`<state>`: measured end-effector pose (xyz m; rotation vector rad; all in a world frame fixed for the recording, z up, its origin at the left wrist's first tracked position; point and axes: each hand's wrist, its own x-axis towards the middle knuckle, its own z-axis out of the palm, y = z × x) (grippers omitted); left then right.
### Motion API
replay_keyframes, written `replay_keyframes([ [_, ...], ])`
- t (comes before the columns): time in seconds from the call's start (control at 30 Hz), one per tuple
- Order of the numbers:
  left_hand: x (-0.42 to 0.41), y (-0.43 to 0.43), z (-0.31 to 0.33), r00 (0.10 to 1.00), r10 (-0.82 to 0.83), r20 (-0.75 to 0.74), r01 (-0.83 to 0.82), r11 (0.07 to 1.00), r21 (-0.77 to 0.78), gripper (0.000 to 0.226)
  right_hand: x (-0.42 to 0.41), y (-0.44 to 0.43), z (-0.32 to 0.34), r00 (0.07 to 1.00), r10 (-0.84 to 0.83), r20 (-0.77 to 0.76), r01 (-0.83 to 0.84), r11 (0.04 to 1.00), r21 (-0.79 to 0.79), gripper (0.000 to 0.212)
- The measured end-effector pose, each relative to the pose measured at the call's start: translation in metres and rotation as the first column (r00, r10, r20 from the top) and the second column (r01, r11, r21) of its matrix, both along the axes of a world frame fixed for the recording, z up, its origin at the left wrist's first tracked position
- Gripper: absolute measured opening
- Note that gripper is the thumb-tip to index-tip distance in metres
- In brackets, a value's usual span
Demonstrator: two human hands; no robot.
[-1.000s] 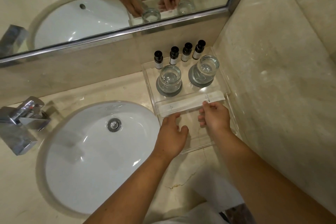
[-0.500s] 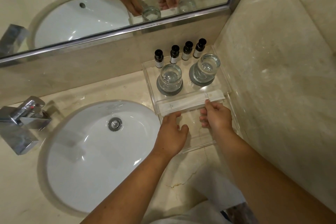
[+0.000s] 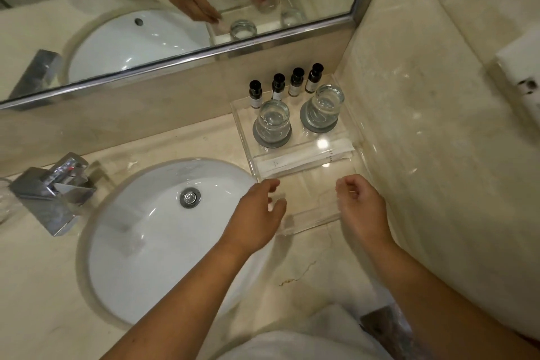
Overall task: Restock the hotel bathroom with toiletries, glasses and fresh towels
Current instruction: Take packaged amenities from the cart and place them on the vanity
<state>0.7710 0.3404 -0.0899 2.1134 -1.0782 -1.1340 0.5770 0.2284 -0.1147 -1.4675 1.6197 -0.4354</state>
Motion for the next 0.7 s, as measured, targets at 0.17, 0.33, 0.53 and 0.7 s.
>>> replay_keyframes([
  [0.17, -0.001, 0.035, 0.020, 0.967, -0.166, 0.192, 0.180, 0.982, -0.056, 0.051, -0.030, 0.036, 0.019, 0.914, 0.340, -0.221, -0.376, 0.915, -0.148, 0.038],
  [0.33, -0.023, 0.066, 0.040, 0.887, -0.290, 0.359, 0.329, 0.943, -0.052, 0.059, -0.047, 0.081, 0.047, 0.804, 0.422, -0.419, -0.510, 0.852, -0.119, 0.069],
  [0.53, -0.062, 0.098, 0.047, 0.759, -0.418, 0.499, 0.491, 0.871, -0.017, 0.071, -0.076, 0.148, 0.070, 0.755, 0.395, -0.524, -0.479, 0.877, -0.028, 0.079],
  [0.7, -0.103, 0.118, 0.049, 0.680, -0.497, 0.539, 0.598, 0.801, -0.016, 0.070, -0.119, 0.204, 0.074, 0.808, 0.281, -0.518, -0.367, 0.928, -0.069, 0.079],
])
